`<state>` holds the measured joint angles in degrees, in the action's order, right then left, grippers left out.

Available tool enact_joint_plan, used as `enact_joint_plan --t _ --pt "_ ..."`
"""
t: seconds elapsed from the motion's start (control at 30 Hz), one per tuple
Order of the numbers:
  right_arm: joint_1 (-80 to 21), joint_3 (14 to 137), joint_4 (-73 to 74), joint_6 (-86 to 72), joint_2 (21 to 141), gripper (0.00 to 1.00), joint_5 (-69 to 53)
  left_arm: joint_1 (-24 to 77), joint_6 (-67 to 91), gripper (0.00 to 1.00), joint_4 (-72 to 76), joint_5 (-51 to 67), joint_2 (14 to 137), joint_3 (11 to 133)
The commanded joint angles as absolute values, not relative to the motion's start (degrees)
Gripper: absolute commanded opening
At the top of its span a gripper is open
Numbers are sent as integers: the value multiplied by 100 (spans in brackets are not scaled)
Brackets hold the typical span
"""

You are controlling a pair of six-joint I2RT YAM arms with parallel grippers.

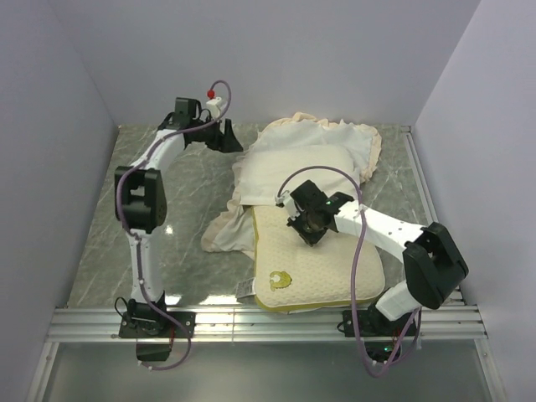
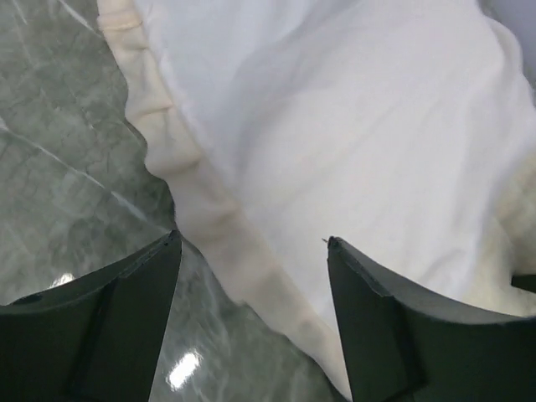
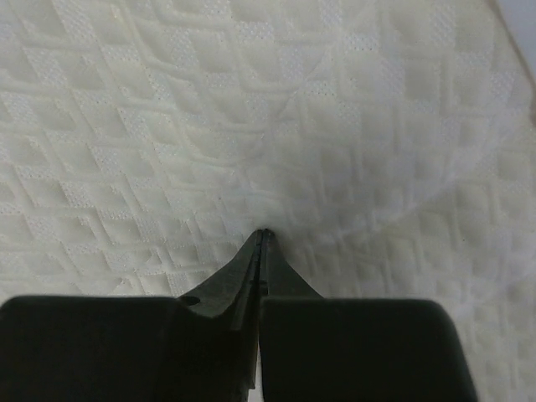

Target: Put the pillow into the pillowcase

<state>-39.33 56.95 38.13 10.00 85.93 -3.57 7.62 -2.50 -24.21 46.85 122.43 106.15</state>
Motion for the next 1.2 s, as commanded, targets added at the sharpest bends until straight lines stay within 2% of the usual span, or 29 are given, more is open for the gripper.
enact_joint_plan --t 0.0,0.1,0.13,0.2,0.23,0.27,0.3,0.43,0.57,0.63,0.7,0.73,0.77,0.83,0.93,1.0,1.03,1.07,1.1,1.13,1.17 --pt "-3885 5555 4298 1108 8560 1 -97 914 255 75 -2698 4647 13234 11318" --pt "-3893 5484 4245 1063 8701 11 165 975 299 57 -2567 4991 13544 11093" --pt "-3850 5493 4193 1072 8788 12 376 984 334 45 -2488 5227 13527 10935" --pt "-3754 5546 4114 1081 9104 12 562 984 73 32 -2645 5553 13474 10583" --pt "-3692 5642 4052 1081 9219 12 597 984 -173 17 -2741 5885 13308 10452" --pt "-3517 5712 4052 1081 9437 12 667 984 -358 7 -2838 6028 13150 10050" --pt "-3437 5852 4043 1098 9526 12 694 984 -917 0 -3126 6169 12992 9820" --pt "-3129 6248 3877 1239 9756 11 800 975 -2450 0 -3954 6258 11598 8484" --pt "-3094 6880 3823 1336 10150 12 633 1150 -3040 0 -4297 5741 10645 6737" --pt "-3094 7337 3797 1345 10352 12 484 1474 -3120 0 -4237 5564 10242 6313" --pt "-3094 7854 3840 1318 10695 11 318 1538 -2623 12 -3931 5511 9942 5820" --pt "-3094 7997 3910 1318 10783 11 290 1495 -2471 29 -3763 5493 9662 5723" --pt "-3094 8102 3946 1301 10862 11 281 1451 -2348 36 -3596 5467 9529 5635" --pt "-3007 8165 3929 1292 10802 12 203 1196 -2127 47 -3551 5379 9091 5669" --pt "-2752 8059 3980 1152 10372 15 -121 879 -1890 54 -3349 4829 8310 5809" --pt "-2594 8016 4165 950 9942 24 -499 879 -1916 56 -3166 4318 7938 5827" --pt "-2532 7955 4270 880 9766 31 -875 879 -1864 62 -3016 3819 7641 5784" --pt "-2444 7893 4324 792 9408 41 -1035 888 -1863 63 -2936 3675 7542 5748" --pt "-2426 7806 4437 730 9248 45 -1159 940 -1898 64 -2831 3535 7428 5757" --pt "-2426 7752 4482 651 9098 47 -1291 1019 -1890 71 -2760 3429 7392 5766" --pt "-2408 7708 4509 468 8870 49 -1631 1089 -1890 85 -2655 3245 7374 5748"
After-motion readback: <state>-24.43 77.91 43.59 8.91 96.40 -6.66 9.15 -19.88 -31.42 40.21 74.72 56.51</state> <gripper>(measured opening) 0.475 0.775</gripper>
